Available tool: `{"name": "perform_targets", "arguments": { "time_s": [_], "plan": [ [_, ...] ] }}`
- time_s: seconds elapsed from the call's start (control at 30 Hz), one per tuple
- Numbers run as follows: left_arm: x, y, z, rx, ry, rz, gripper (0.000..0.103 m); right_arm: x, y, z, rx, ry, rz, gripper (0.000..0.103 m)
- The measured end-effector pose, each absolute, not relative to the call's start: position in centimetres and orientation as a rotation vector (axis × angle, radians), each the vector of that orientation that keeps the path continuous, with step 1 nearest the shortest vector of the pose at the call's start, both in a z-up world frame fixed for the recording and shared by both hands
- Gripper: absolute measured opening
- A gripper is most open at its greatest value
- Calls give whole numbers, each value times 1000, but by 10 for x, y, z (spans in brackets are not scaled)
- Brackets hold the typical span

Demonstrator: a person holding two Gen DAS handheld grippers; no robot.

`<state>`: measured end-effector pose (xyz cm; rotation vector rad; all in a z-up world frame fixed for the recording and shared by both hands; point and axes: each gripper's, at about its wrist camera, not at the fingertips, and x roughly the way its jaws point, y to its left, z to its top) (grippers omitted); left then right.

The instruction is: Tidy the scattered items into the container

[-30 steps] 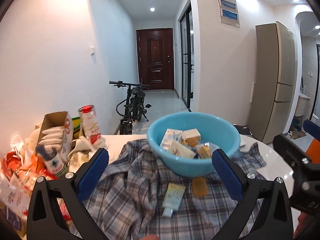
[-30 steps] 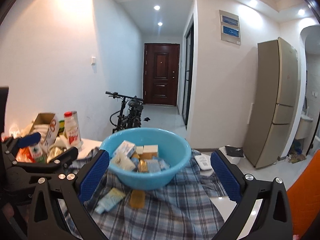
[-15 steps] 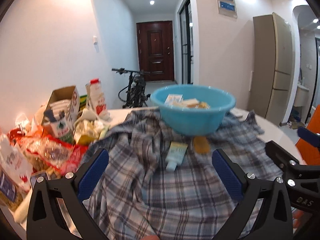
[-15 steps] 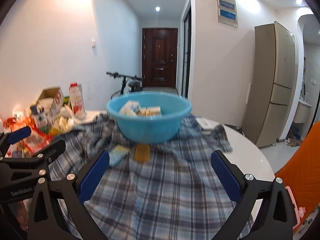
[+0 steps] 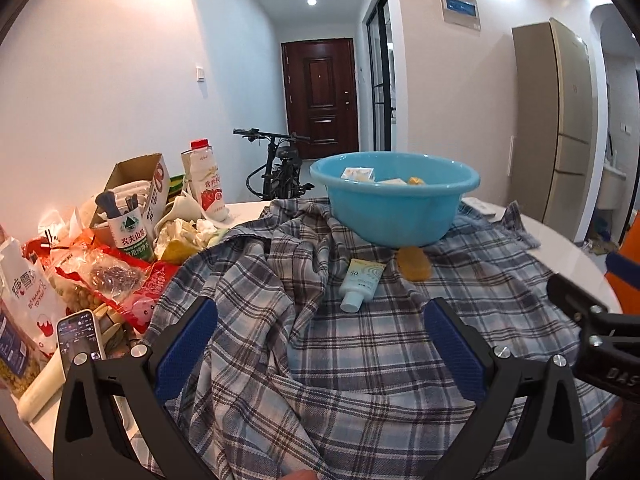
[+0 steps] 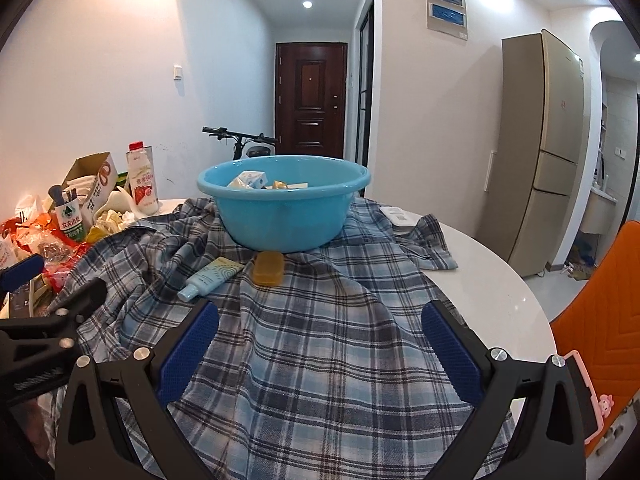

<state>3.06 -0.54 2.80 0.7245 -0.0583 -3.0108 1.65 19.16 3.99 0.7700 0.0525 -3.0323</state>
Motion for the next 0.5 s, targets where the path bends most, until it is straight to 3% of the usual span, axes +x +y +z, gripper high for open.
{"name": "perform_targets", "arguments": {
  "time_s": [0.5],
  "plan": [
    [27,-10,23,777,-19,-3017,103,13,176,38,760,52,-2986,103]
  ]
}}
